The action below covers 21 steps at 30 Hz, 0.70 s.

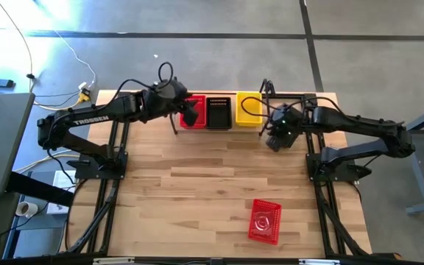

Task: Stack baskets on shelf by color
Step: Stack the black bin on the black bins on the shelf

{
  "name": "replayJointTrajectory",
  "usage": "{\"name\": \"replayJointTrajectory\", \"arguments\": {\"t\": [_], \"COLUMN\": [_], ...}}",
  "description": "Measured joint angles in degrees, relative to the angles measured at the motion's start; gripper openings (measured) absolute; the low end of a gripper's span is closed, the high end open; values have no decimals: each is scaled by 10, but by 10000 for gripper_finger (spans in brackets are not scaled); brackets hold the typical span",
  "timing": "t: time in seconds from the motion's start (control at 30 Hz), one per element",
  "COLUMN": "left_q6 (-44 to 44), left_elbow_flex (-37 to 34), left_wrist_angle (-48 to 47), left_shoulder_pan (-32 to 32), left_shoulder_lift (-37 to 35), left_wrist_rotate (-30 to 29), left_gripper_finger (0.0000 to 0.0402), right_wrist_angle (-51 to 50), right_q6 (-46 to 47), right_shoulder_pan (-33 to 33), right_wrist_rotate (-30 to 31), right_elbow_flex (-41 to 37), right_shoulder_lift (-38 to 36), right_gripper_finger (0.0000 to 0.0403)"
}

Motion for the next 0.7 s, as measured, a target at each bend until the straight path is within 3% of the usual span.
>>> {"name": "replayJointTrajectory", "arguments": {"t": [0.23, 0.7], "left_q6": [47, 46], "left_elbow_flex": [0, 0], "left_wrist_angle": [29, 12], "left_shoulder_pan": [0, -1], "left_shoulder_lift": [0, 0], "left_wrist_rotate": [-5, 26], "left_gripper_finger": [147, 147], "right_wrist_angle": [-100, -174], "right_q6": [98, 147], "right_shoulder_pan": [16, 18], "right_wrist_rotate": [-6, 5], "right_elbow_flex": [0, 0], "right_shoulder_lift": [23, 109], "right_gripper_finger": [108, 108]}}
